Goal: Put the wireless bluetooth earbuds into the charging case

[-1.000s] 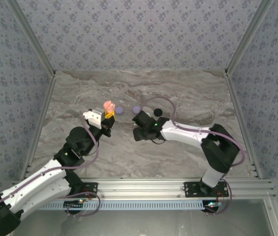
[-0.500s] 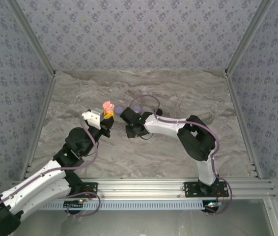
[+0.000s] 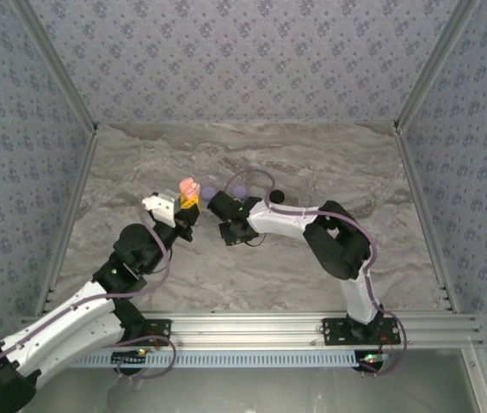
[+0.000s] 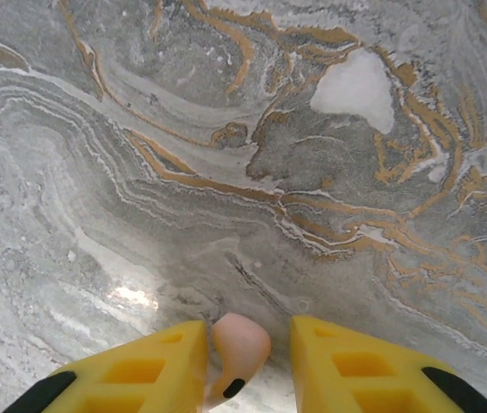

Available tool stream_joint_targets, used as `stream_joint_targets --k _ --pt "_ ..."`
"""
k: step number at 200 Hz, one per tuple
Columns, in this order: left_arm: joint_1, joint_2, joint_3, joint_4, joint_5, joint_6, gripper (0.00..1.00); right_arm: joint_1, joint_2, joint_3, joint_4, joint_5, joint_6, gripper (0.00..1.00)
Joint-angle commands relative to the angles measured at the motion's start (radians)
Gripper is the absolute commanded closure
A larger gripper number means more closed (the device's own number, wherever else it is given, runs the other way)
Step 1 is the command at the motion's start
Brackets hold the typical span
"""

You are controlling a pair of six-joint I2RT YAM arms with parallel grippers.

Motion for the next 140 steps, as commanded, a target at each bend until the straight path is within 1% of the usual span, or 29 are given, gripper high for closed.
stream_joint_targets --k 1,92,111,140 --pt "0.007 -0.012 0.004 0.029 0.011 -0.012 1.00 0.011 0.028 0.026 -0.045 -0.009 -0.001 0.69" --pt "0.010 -0.015 0.005 0.028 0.018 -0.019 1.00 0.018 -0.004 0.011 -0.040 0.021 -0.033 0.78" --pt "0.011 -0.013 0.006 0.029 0.021 -0.019 1.00 0.021 -0.061 -0.016 -0.019 0.059 -0.061 0.79" --pt "0.010 -0.003 0.016 0.033 0.055 -0.023 1.00 0.018 -0.231 -0.100 0.024 0.127 -0.115 0.80"
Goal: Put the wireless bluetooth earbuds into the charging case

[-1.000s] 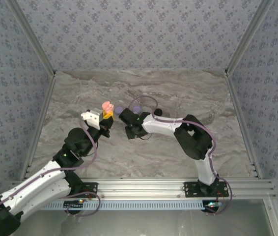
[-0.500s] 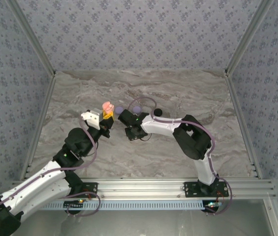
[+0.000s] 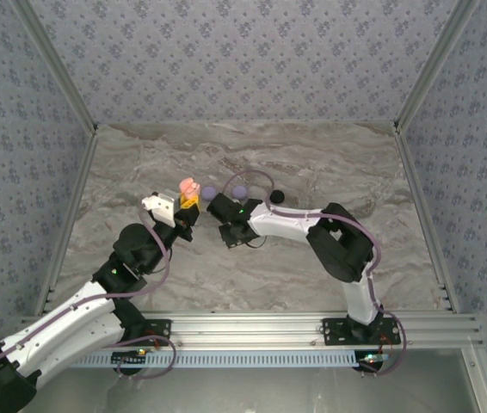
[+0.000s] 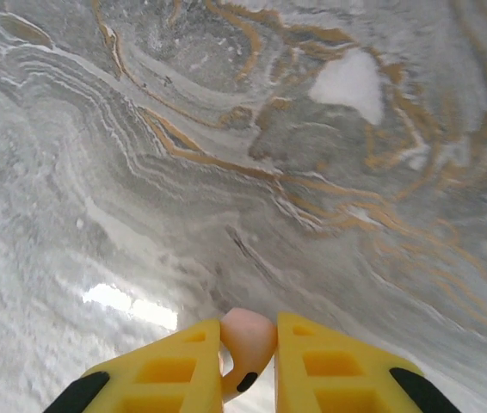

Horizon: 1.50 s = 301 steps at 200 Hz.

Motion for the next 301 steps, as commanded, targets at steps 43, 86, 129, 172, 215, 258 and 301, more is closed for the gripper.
stream_joint_targets --k 43,86,129,172,215,258,301 --pt "0.010 0.057 0.055 0.065 0.220 -0.011 1.00 -0.018 -0.492 -0.198 0.081 0.081 -0.178 0.80" --pt "0.010 0.171 0.123 0.107 0.435 -0.024 1.00 -0.024 -0.808 -0.239 0.118 -0.014 -0.306 0.80" --pt "0.004 0.292 0.188 0.169 0.637 -0.061 1.00 -0.018 -0.968 -0.218 0.159 -0.112 -0.382 0.80" --pt "-0.010 0.355 0.244 0.159 0.770 -0.053 1.00 0.007 -0.967 -0.174 0.174 -0.151 -0.438 0.80" --pt "-0.029 0.378 0.268 0.136 0.798 -0.031 1.00 0.016 -0.945 -0.171 0.200 -0.144 -0.466 0.80" --pt "-0.033 0.385 0.278 0.120 0.817 -0.022 1.00 0.020 -0.917 -0.171 0.202 -0.116 -0.482 0.80" --pt "-0.033 0.381 0.276 0.122 0.817 -0.023 1.00 0.022 -0.915 -0.171 0.183 -0.099 -0.494 0.80"
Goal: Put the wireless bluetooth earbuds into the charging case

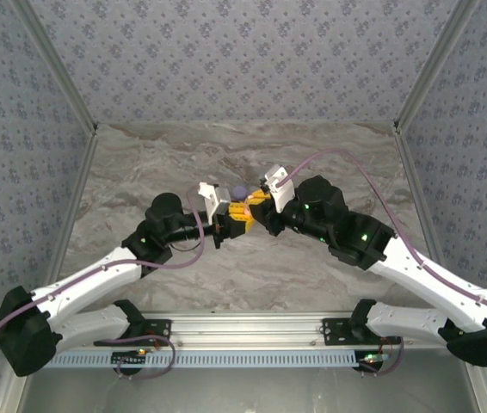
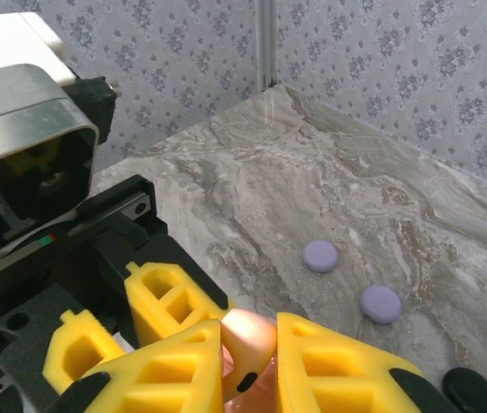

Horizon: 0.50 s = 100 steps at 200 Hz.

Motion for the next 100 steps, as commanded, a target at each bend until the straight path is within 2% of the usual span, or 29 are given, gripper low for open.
stream_joint_targets --k 1,100 --pt "-0.005 -0.006 0.038 0.025 0.022 0.016 1.00 0.009 -0.003 0.030 -0.006 0.022 -0.024 0.80" --pt "-0.007 -0.003 0.033 0.035 0.009 0.014 1.00 0.007 -0.033 0.013 -0.033 0.058 -0.036 0.80"
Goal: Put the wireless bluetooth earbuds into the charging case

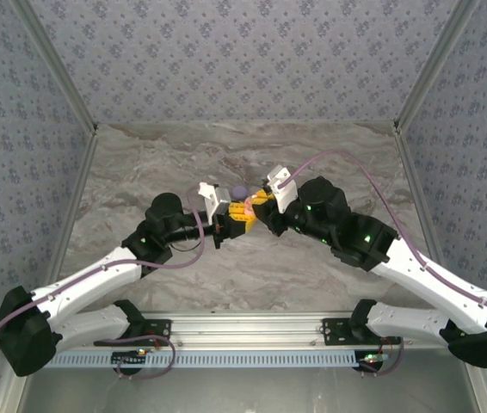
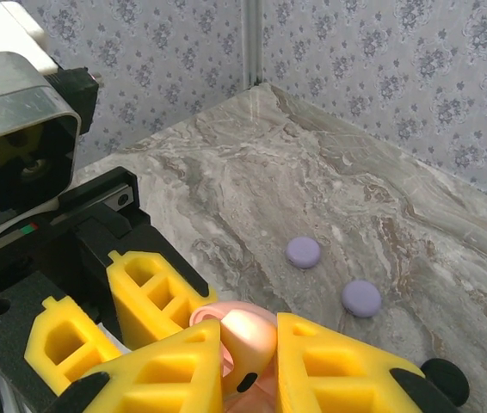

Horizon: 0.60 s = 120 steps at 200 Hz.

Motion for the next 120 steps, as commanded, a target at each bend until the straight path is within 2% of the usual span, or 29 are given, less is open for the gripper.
stream_joint_targets --k 1,120 --pt "-0.008 -0.003 0.033 0.035 0.009 0.014 1.00 0.006 -0.016 0.013 -0.010 0.019 -0.017 0.80" --pt "-0.011 -0.004 0.031 0.073 0.010 -0.018 1.00 0.006 0.010 -0.029 0.009 -0.014 -0.012 0.79"
